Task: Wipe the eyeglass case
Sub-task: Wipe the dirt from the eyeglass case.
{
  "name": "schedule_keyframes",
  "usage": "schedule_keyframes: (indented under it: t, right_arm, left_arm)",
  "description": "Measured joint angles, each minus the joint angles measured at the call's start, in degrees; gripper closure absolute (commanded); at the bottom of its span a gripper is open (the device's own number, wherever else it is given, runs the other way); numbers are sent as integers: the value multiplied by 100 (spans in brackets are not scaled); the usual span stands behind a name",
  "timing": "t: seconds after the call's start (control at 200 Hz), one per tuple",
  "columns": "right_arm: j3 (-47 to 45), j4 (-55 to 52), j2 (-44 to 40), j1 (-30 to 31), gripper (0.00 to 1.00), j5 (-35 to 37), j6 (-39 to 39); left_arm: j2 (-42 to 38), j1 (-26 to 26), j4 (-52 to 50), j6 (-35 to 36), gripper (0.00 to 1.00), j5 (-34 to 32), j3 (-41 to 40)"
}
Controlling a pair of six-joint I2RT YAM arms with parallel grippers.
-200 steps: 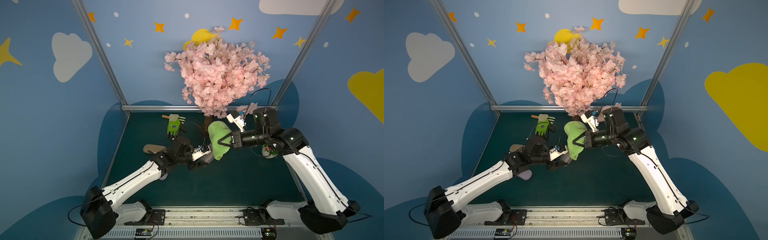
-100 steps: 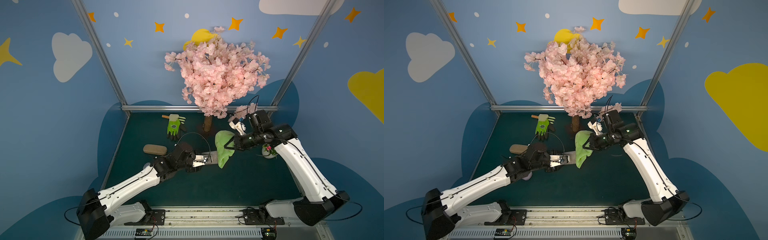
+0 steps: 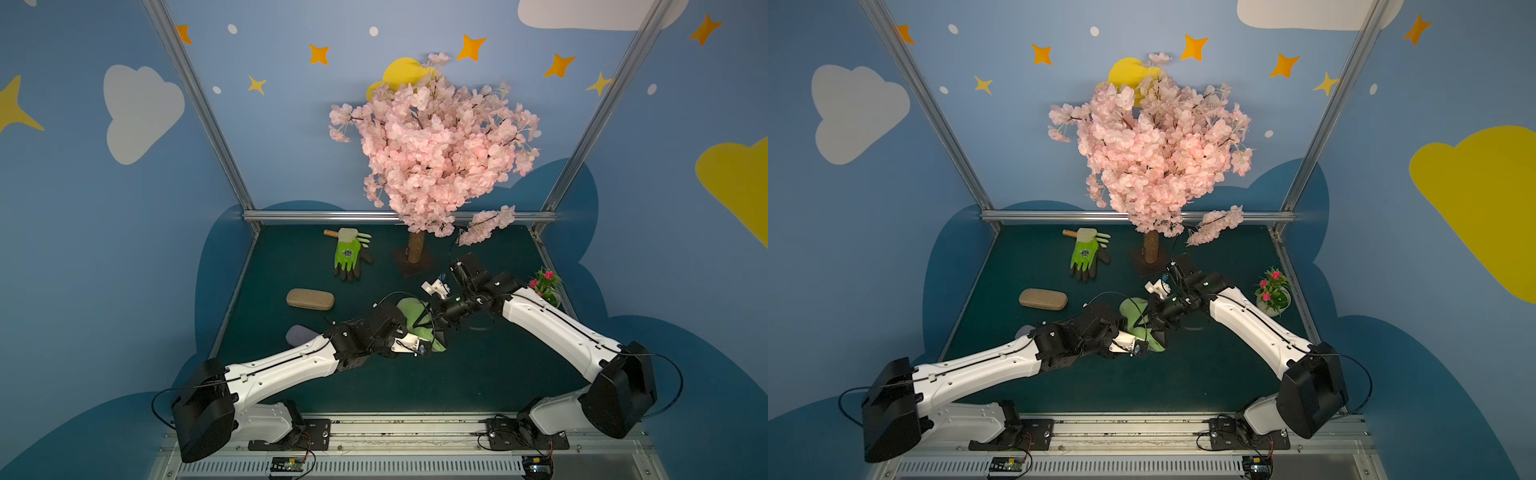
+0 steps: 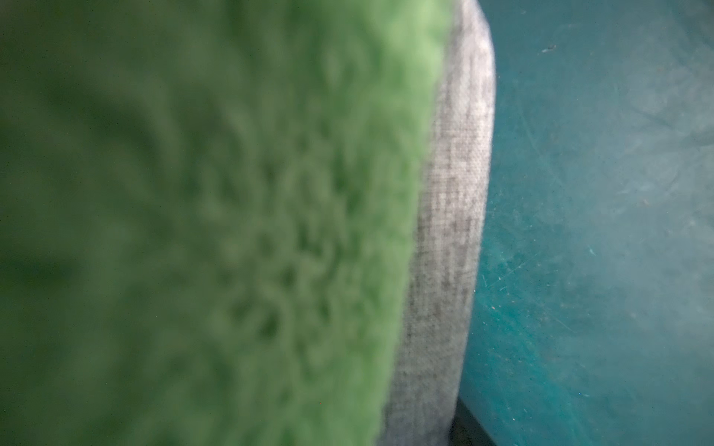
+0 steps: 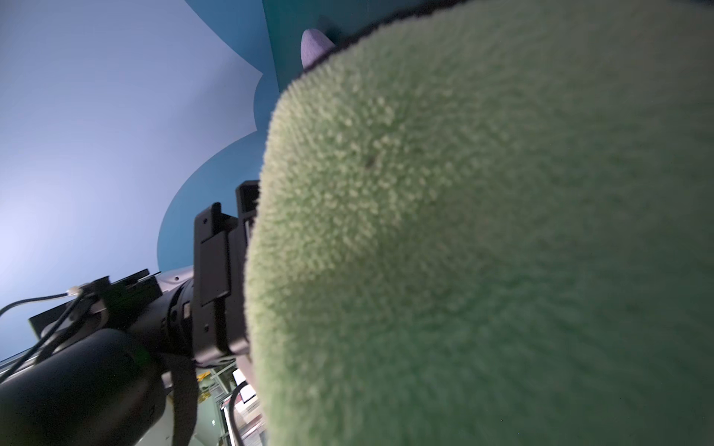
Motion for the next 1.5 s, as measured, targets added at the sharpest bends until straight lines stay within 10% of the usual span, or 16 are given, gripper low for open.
schedule_keyframes:
  t: [0.265, 0.44, 0.666, 1.021, 1.231, 1.502]
  right_arm:
    - [669, -1676, -57, -1250, 100, 199, -1263]
    - [1585, -1755, -186, -647, 100, 372, -1088]
    - [584, 39, -415, 289, 100, 111, 0]
    - [841, -1639, -446, -1714, 100, 732, -1115]
    - [1934, -1602, -579, -603, 100, 901, -951]
    - [448, 28, -551, -387, 100, 234, -55]
  left_arm:
    - [-140, 251, 11, -367, 97, -120, 13]
    - [-184, 297, -2, -697, 97, -125, 173]
    - [-39, 286, -505, -859, 97, -13, 354]
    - [-560, 922, -485, -1952, 97, 450, 446]
    - [-444, 907, -472, -2649, 97, 949, 850]
    - [35, 1045, -1425, -3316, 97, 1244, 809]
